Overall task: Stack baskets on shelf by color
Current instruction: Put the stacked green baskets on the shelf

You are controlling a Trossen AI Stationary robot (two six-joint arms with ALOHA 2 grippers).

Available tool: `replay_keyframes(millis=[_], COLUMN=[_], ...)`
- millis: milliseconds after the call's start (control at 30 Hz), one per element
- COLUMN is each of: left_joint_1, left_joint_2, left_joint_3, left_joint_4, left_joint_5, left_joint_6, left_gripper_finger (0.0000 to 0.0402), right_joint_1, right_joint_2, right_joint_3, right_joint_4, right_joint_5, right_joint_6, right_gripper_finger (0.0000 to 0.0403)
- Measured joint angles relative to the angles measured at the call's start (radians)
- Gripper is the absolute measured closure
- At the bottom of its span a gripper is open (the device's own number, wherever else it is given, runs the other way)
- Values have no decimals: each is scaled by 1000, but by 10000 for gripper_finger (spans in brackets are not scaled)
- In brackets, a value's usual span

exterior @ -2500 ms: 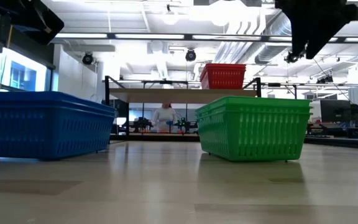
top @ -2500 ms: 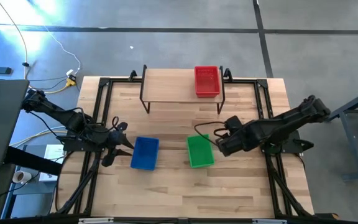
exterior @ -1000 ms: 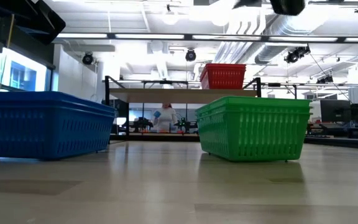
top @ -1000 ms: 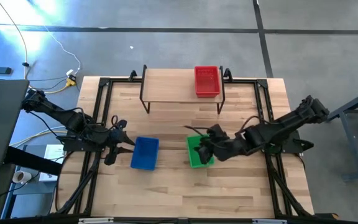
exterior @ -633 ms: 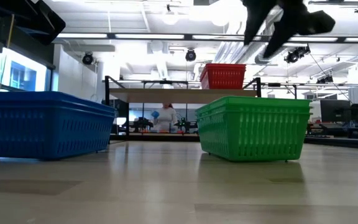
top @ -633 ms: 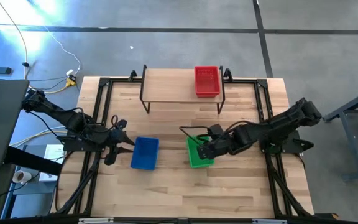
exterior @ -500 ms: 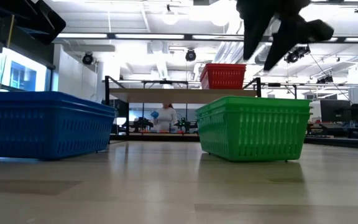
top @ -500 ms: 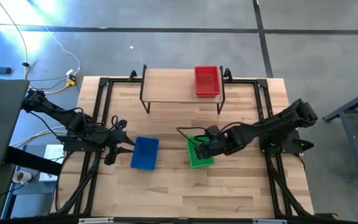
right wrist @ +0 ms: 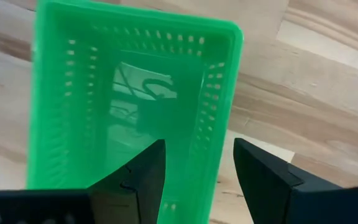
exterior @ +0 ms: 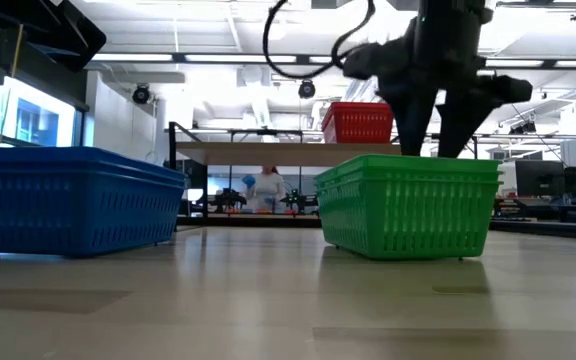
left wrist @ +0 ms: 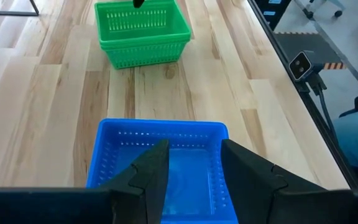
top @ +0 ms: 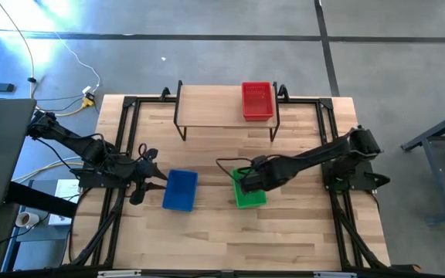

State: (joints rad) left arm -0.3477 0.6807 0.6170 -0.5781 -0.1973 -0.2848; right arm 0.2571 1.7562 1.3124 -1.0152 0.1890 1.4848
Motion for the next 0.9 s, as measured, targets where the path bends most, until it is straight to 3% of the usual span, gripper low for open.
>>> replay_keyframes(millis=[433, 567, 800, 900], left_joint_1=[0, 0, 0, 0], left_joint_2=[0, 0, 0, 0], left_joint_3=[0, 0, 0, 0], left_joint_4=[0, 0, 0, 0], left_joint_5=[-1, -1, -1, 0], left_joint_6=[0, 0, 0, 0], left_gripper_finger=[266, 266, 266, 266], right_joint_1=[-2, -2, -2, -4], right_joint_2=[120, 124, 123, 123], right_joint_3=[0, 0, 0, 1], right_joint_4=[-4, 1, 4, 4], right_joint_5=[-55, -59, -49, -42], right_joint_6=[15, 15, -12, -23], right_gripper_finger=[235, 275, 385, 391])
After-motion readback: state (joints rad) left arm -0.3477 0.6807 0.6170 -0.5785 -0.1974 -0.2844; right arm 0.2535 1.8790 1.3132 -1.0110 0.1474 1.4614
